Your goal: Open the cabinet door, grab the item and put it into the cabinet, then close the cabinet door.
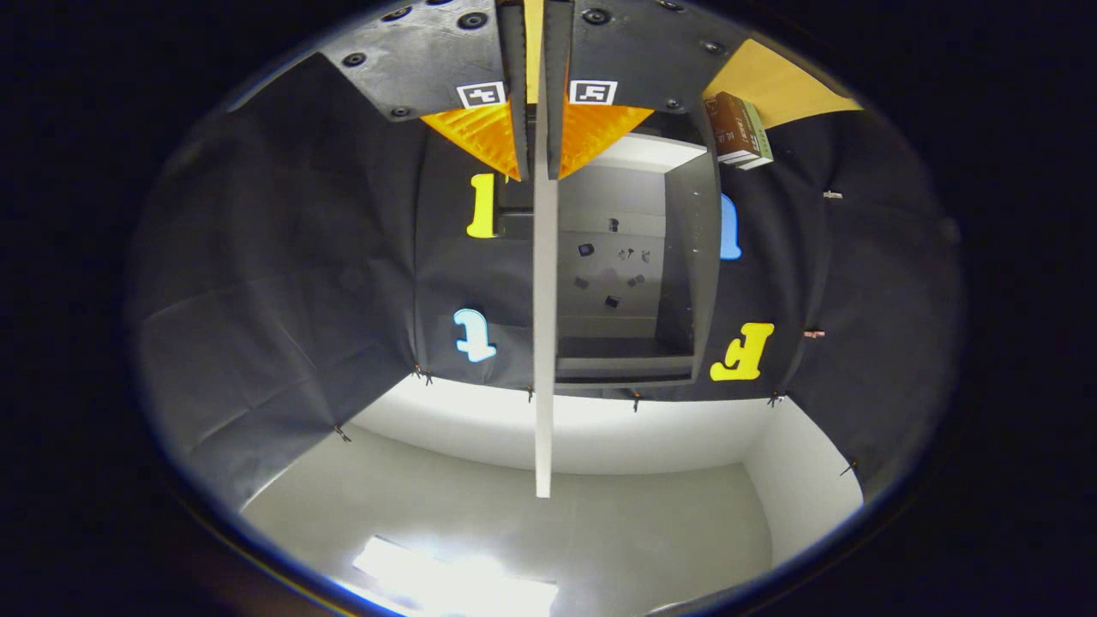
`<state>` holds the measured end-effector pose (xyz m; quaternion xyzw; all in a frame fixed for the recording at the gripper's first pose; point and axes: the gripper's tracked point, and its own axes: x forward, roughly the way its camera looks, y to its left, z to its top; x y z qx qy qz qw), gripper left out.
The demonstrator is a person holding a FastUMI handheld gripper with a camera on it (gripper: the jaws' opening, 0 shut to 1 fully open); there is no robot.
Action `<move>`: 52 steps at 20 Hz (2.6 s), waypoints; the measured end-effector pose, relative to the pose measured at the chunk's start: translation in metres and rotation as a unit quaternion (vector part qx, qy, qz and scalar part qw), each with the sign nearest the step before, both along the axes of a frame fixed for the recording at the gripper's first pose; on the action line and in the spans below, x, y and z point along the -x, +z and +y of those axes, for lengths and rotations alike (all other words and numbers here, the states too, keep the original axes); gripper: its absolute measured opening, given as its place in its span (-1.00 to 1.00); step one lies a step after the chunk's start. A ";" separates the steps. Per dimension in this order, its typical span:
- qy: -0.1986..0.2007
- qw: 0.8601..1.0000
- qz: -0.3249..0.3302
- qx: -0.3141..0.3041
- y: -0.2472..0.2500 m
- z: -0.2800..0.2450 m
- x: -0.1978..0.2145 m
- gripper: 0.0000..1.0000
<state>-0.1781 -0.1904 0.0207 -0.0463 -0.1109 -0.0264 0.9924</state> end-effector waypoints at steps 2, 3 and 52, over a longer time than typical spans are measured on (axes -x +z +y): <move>0.006 1.000 0.011 0.005 -0.007 0.025 -0.007 -0.75; 0.013 1.000 0.018 0.001 -0.010 0.040 -0.010 -0.76; -0.048 0.804 0.592 -0.031 -0.535 0.136 -0.086 -0.64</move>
